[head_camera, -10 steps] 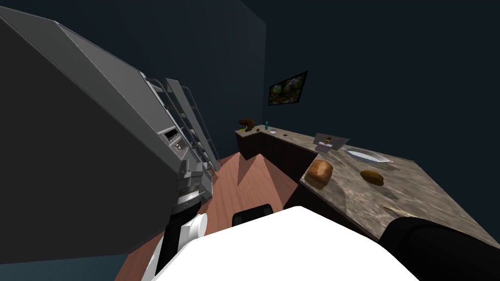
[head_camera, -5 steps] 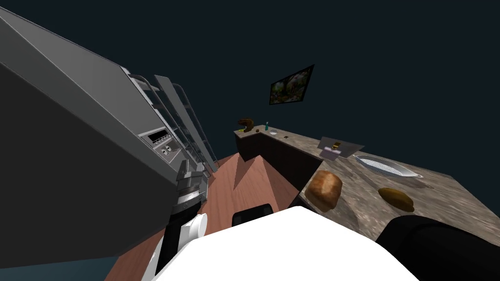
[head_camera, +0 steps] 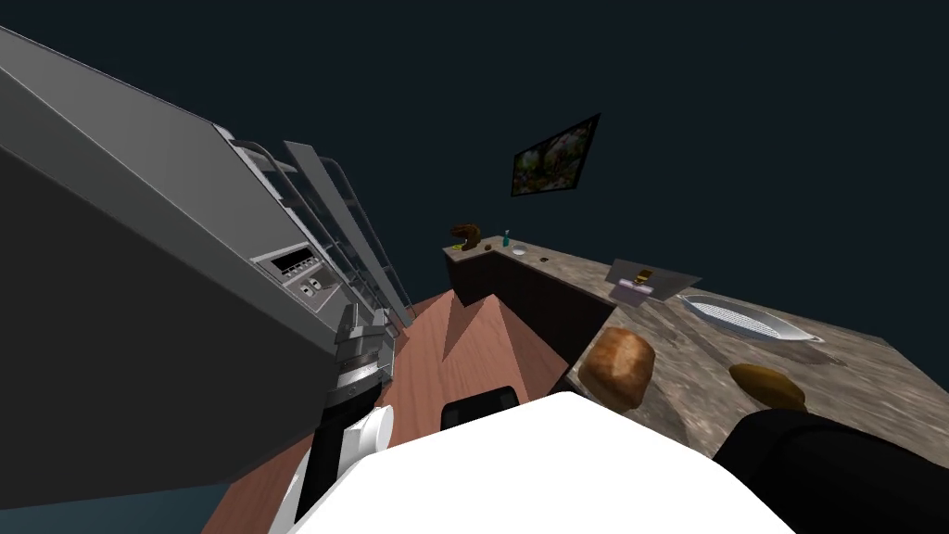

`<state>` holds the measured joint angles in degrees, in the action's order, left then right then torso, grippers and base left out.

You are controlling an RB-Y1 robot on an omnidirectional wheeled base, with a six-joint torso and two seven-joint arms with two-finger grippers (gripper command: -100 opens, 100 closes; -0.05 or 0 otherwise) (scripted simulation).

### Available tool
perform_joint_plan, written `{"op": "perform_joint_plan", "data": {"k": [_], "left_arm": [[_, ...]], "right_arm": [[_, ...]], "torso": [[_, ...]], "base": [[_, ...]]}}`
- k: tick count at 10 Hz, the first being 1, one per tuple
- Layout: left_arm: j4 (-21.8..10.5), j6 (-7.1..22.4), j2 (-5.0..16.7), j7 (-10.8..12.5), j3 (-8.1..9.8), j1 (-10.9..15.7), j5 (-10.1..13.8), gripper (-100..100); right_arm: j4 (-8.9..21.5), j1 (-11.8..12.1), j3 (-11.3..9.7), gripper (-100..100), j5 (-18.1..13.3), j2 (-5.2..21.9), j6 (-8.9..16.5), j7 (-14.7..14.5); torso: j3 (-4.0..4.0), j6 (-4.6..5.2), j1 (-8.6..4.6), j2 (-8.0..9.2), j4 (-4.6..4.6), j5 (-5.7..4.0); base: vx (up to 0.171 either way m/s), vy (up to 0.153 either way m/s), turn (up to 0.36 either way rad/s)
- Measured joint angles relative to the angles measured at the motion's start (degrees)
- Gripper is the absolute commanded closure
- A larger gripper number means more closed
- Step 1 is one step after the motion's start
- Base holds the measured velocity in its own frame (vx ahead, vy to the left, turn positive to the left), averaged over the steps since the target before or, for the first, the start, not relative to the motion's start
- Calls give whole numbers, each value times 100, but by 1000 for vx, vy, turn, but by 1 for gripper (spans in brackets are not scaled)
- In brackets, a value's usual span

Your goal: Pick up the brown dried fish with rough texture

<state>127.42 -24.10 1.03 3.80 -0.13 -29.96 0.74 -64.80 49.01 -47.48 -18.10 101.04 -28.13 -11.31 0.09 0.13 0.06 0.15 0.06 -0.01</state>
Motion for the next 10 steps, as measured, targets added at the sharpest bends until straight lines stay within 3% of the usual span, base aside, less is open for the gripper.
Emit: {"op": "perform_joint_plan", "data": {"k": [5, 7, 8, 10], "left_arm": [[0, 0, 0, 0, -1, 2, 0, 0], [0, 0, 0, 0, -1, 3, 0, 0], [0, 0, 0, 0, 1, 0, 0, 0], [0, 0, 0, 0, 0, 0, 0, 0]], "right_arm": [[57, 75, -172, -100, 124, -323, 28, 458], [218, -11, -281, -100, 55, -530, -34, 703], [224, -15, -287, 100, 54, -540, -37, 736], [224, -14, -285, 100, 56, -538, -37, 736]], "torso": [[33, 0, 7, 55, 14, 2], [33, -3, 5, 58, 13, 1], [25, 7, -1, 39, 11, 1], [8, 5, -14, 13, 4, -8]], "base": [[-154, 5, 301], [-118, 12, 229], [-11, 3, -21], [-3, 0, 3]]}}
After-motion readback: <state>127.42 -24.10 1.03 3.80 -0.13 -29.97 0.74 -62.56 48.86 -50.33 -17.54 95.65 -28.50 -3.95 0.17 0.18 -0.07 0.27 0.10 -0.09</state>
